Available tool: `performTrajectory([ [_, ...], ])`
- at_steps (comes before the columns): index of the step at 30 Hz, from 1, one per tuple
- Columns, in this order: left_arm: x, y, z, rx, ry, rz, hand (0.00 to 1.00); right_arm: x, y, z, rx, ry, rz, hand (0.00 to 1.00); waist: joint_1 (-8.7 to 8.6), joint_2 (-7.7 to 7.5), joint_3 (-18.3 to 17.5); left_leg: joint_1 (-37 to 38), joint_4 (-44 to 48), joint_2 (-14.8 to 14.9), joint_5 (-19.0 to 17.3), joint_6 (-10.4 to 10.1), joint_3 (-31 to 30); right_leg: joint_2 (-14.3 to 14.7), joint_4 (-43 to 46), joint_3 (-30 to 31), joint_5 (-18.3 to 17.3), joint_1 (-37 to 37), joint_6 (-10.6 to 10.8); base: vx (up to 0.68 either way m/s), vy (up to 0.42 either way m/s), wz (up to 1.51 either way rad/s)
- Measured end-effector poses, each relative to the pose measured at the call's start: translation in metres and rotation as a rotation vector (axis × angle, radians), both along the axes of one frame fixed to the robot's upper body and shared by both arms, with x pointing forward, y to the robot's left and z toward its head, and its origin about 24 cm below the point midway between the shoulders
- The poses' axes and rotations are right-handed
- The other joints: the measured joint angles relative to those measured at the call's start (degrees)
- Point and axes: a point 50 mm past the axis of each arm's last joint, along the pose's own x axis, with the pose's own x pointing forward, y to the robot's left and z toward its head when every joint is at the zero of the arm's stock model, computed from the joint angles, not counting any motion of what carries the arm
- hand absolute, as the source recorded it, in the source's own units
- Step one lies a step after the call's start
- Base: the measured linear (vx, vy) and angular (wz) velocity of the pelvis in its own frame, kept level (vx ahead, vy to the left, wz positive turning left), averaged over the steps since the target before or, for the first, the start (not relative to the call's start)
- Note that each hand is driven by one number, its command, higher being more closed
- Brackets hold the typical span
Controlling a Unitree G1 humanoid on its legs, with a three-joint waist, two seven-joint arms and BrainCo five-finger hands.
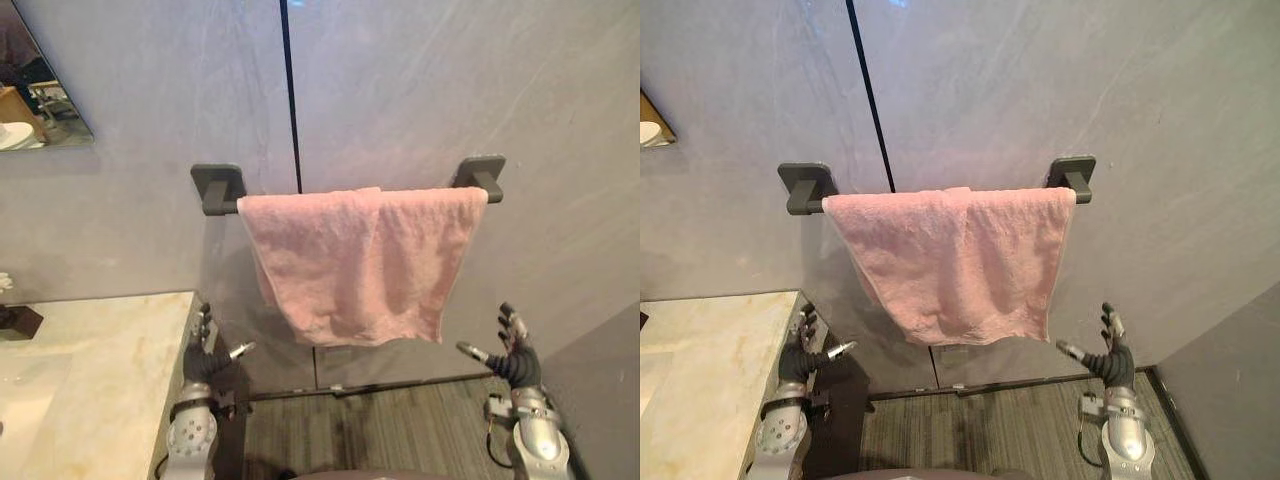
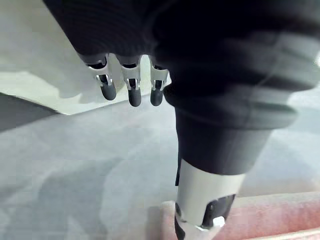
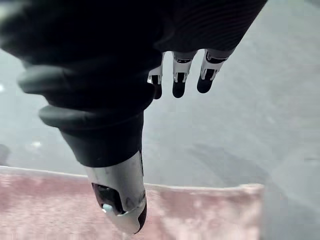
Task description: Organize washtable
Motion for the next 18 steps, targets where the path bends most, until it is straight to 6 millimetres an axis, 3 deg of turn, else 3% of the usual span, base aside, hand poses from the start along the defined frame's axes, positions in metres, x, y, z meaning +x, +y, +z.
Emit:
performTrajectory([
  [6, -0.039, 0.000, -0.045, -0.054, 0.244, -0.004, 0.00, -0.028, 0.019, -0.054, 0.053, 0.271, 0.063, 0.00, 0.24, 0.17, -0.11, 0.38, 0.01, 0.25, -0.08, -0.15, 0.21, -0.11, 1.23, -1.03, -0.84, 0.08, -0.21, -0.01, -0.006, 0.04],
  [8, -0.053, -0.001, -0.058, -0.073, 0.320, -0.002, 0.00, -0.040, 0.021, -0.067, 0.055, 0.353, 0.069, 0.00, 1.41, 0.27, -0.19, 0.80, 0.02, 0.37, -0.32, -0.51, 0.50, -0.18, 2.17, -1.09, -1.47, 0.08, -0.28, -0.01, -0.007, 0.03],
  [14, -0.078, -0.003, -0.080, -0.107, 0.459, 0.025, 0.00, -0.052, 0.030, -0.083, 0.089, 0.448, 0.098, 0.00, 2.01, 0.87, -0.60, 0.93, 0.28, 0.64, -0.43, -0.64, 1.13, -0.06, 3.14, -0.64, -1.96, -0.11, -0.48, -0.02, -0.009, -0.04],
  [18, -0.078, -0.005, -0.083, -0.116, 0.473, 0.028, 0.00, -0.053, 0.033, -0.087, 0.102, 0.473, 0.097, 0.00, 3.26, 0.99, -0.38, 0.32, 0.48, 0.80, -0.67, -0.56, 2.54, 0.00, 4.49, 0.54, -2.37, -2.05, -0.41, -0.03, -0.006, -0.16],
])
